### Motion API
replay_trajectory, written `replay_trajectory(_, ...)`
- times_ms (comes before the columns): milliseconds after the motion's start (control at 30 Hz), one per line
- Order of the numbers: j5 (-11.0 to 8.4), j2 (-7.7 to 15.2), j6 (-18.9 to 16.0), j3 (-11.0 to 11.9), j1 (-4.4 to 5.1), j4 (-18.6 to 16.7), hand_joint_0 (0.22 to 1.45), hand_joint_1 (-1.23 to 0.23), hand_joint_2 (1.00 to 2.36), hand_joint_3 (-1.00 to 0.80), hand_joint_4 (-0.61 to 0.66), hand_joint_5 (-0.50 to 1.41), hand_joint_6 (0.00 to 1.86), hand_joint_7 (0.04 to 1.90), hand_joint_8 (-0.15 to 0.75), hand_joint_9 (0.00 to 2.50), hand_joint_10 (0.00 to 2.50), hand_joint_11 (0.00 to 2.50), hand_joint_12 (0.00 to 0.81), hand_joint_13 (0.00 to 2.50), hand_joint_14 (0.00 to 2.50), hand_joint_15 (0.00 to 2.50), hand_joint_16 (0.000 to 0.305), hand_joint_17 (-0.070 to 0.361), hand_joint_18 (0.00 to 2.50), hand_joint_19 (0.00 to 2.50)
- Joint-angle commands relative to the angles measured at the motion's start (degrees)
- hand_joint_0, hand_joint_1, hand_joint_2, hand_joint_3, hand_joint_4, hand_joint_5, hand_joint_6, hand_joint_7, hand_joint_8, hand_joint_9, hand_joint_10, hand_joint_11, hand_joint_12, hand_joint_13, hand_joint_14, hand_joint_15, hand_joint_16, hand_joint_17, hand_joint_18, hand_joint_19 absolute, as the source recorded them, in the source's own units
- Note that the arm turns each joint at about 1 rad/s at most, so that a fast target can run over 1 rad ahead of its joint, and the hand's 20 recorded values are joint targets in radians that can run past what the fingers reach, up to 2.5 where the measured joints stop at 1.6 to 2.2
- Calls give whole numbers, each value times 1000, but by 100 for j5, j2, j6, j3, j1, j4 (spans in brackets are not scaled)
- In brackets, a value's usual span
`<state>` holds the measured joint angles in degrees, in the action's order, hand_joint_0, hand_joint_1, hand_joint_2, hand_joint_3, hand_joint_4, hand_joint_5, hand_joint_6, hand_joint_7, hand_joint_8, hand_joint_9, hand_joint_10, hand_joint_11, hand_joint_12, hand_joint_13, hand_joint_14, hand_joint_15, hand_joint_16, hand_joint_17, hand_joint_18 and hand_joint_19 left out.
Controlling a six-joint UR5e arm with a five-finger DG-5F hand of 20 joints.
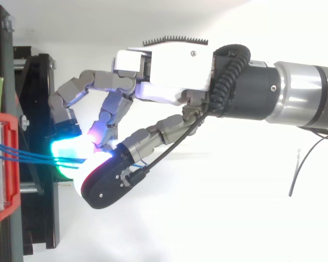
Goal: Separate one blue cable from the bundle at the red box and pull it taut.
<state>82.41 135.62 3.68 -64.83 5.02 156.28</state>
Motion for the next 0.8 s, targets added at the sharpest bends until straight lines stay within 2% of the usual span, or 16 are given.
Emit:
replay_trajectory(0,-6,0,1,-3,8,-1,751,-885,1002,-470,-48,-186,853,1297,255,1090,28,1293,360,990,31,1192,52,116,776,860)
replay_trajectory(200,3,0,1,-3,8,-1,786,-878,1000,-500,-86,-192,897,1245,258,1095,28,1298,365,985,32,1141,52,116,787,820)
replay_trajectory(300,11,0,1,-3,-10,8,753,-862,1000,-500,-65,-186,893,1216,264,1066,29,1226,389,879,30,849,51,114,792,764)
replay_trajectory(400,11,0,-8,-3,-10,8,733,-863,1000,-500,-59,-179,891,1207,267,1073,29,1217,389,866,29,836,50,114,786,764)
replay_trajectory(567,11,0,1,-3,-10,-1,612,-883,1000,-500,21,-156,881,1211,273,1103,30,1248,383,859,31,864,50,112,775,802)
replay_trajectory(767,11,0,1,-3,-10,-1,558,-868,1000,-500,38,-147,876,1210,286,1132,30,1256,389,886,31,881,51,115,791,825)
